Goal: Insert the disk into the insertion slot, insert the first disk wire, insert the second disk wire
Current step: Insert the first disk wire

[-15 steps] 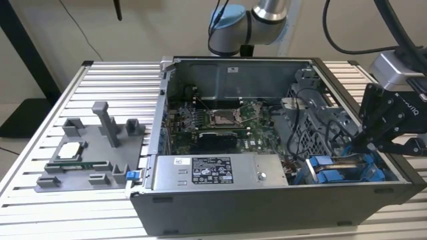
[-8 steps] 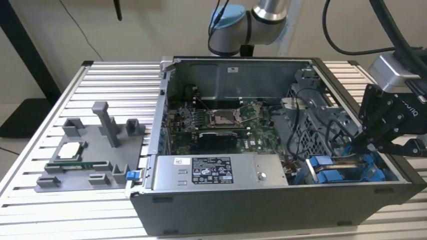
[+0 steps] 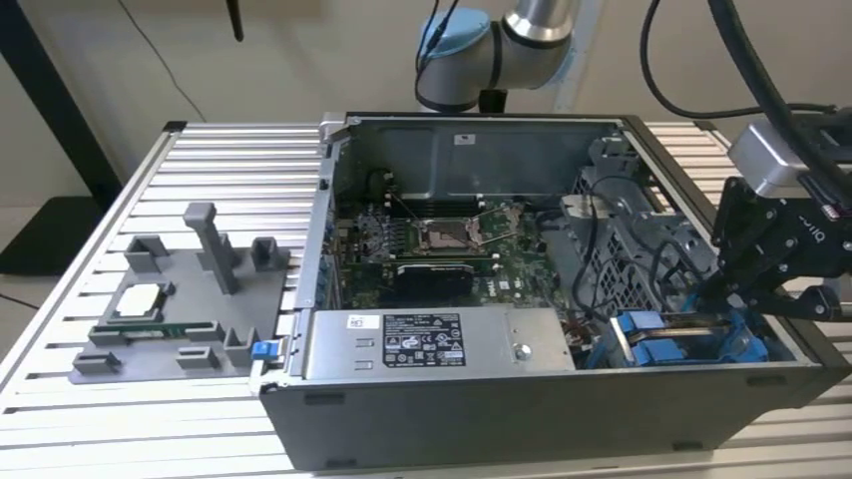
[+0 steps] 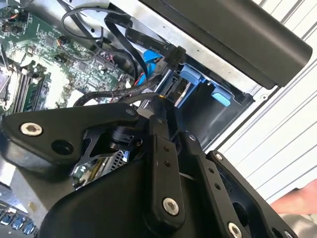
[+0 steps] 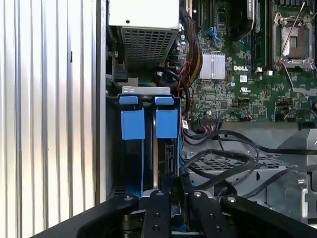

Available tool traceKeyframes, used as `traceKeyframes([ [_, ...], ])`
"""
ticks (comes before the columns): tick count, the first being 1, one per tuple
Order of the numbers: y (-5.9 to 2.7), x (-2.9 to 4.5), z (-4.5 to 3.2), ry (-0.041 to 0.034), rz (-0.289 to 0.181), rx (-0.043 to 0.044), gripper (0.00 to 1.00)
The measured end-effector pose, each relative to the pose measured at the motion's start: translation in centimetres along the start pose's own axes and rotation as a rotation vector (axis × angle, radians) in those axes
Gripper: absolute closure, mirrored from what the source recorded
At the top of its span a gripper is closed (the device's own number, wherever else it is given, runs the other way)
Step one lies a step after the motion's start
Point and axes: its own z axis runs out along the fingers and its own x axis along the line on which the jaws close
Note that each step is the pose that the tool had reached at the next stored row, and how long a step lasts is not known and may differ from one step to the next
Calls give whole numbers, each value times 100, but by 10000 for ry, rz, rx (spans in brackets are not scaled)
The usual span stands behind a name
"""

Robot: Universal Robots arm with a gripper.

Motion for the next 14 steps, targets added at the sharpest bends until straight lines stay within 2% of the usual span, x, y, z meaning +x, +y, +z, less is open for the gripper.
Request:
traceKeyframes([
  [3,-2,0,22,7,-91,59,100],
  [7,-5,-6,56,16,-331,190,100],
  [12,-6,-22,75,32,-557,399,100],
  [14,-5,-36,82,31,-564,428,100],
])
